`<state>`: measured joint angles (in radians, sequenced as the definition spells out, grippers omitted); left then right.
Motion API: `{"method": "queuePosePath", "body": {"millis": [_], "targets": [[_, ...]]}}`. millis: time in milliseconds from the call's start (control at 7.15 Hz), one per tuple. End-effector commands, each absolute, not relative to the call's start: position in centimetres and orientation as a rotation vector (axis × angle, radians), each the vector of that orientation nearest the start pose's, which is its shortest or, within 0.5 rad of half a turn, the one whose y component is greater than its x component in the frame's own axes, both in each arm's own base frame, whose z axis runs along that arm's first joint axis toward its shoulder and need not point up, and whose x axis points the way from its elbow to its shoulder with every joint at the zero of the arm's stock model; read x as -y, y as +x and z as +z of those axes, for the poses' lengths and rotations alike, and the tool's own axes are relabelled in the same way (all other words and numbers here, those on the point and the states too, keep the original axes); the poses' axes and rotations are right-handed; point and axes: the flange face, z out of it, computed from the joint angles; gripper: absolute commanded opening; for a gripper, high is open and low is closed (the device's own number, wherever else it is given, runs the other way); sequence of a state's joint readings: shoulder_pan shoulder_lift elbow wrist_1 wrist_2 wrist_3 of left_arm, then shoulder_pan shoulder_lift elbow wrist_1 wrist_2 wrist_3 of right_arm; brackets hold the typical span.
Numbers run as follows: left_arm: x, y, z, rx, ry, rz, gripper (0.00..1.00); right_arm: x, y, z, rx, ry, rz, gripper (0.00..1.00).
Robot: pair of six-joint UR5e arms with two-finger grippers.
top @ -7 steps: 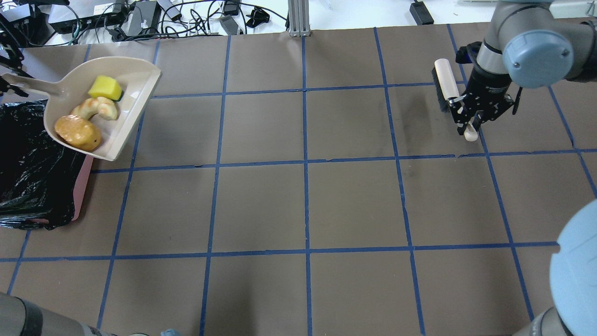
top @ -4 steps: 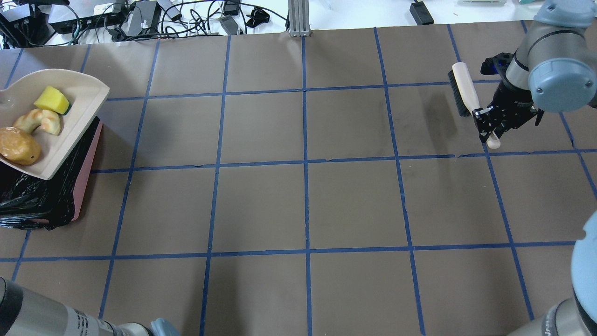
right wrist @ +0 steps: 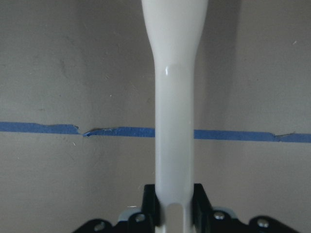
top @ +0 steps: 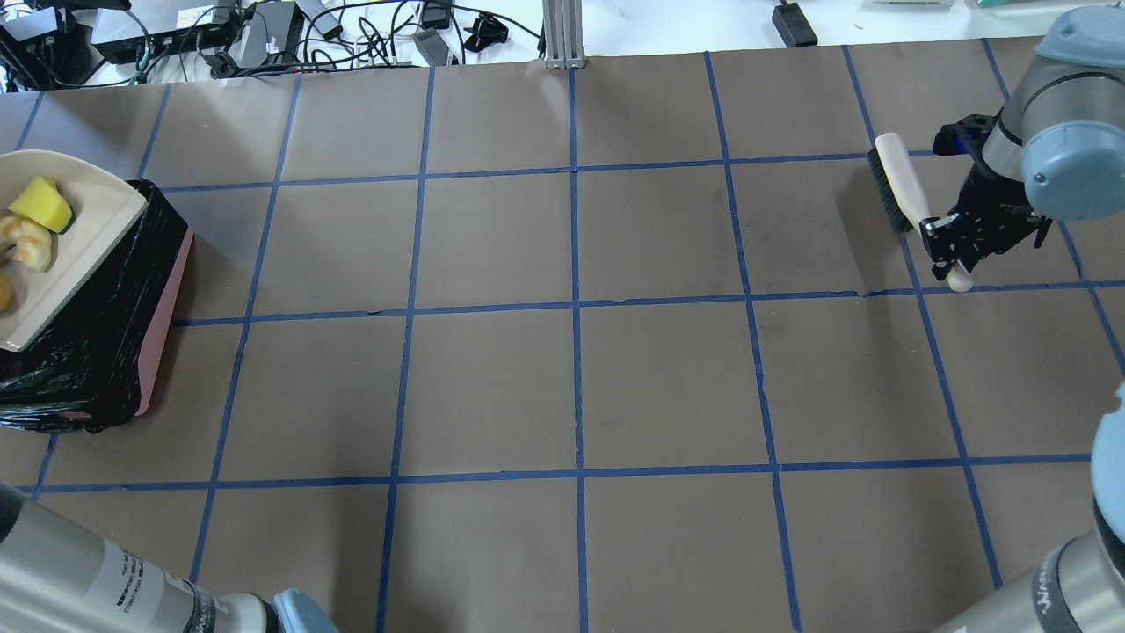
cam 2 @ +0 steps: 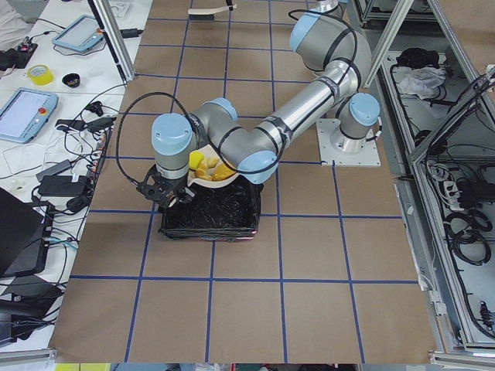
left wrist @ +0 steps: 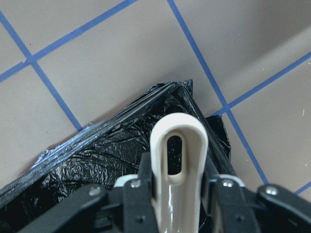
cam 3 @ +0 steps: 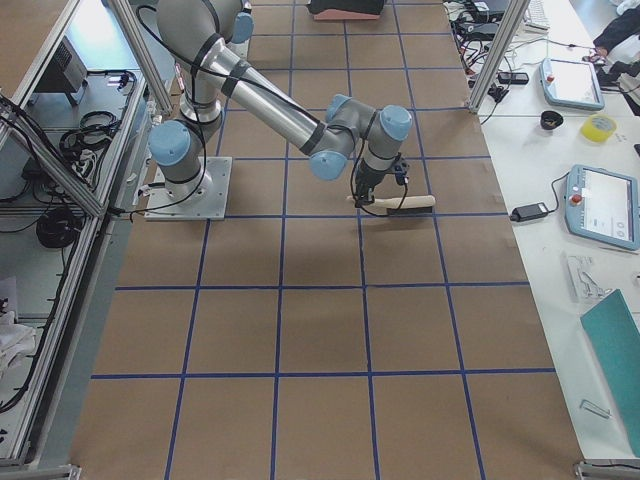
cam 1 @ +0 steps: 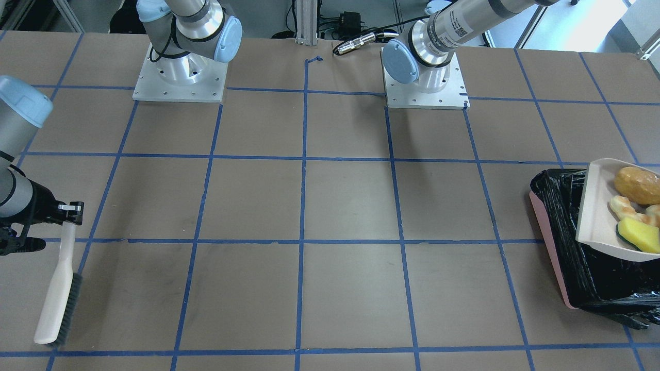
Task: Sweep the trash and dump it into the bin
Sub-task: 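Tilt the dustpan over the trash bag with the left gripper to dump the trash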
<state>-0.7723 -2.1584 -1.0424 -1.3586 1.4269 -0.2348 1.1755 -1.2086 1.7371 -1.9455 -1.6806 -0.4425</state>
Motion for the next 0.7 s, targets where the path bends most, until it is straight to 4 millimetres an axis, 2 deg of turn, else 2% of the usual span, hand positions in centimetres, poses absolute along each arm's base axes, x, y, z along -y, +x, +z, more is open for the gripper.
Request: {"method": "queuePosePath", "body": {"millis": [0,140,419,559], "targets": [[63.32,44.87,39.69,-2.862,-1.494,-0.398,0.0,57.39,-10.7,25.06,-3.151,-0.071,0.301,0.0],[63.46,45.19,39.32,-2.912,-1.509,-0.431,0.0,57.38,-10.68,24.77,-3.147,-0.043,0.312,0.0],[64.32,45.31,40.05,-2.982,-1.388,-0.613,0.0,57.36,-10.55,24.6,-3.142,-0.049,0.317,0.0],[64.26,45.52,40.26,-2.995,-1.334,-0.637,0.0,57.35,-10.54,24.58,-3.141,-0.05,0.319,0.0]]}}
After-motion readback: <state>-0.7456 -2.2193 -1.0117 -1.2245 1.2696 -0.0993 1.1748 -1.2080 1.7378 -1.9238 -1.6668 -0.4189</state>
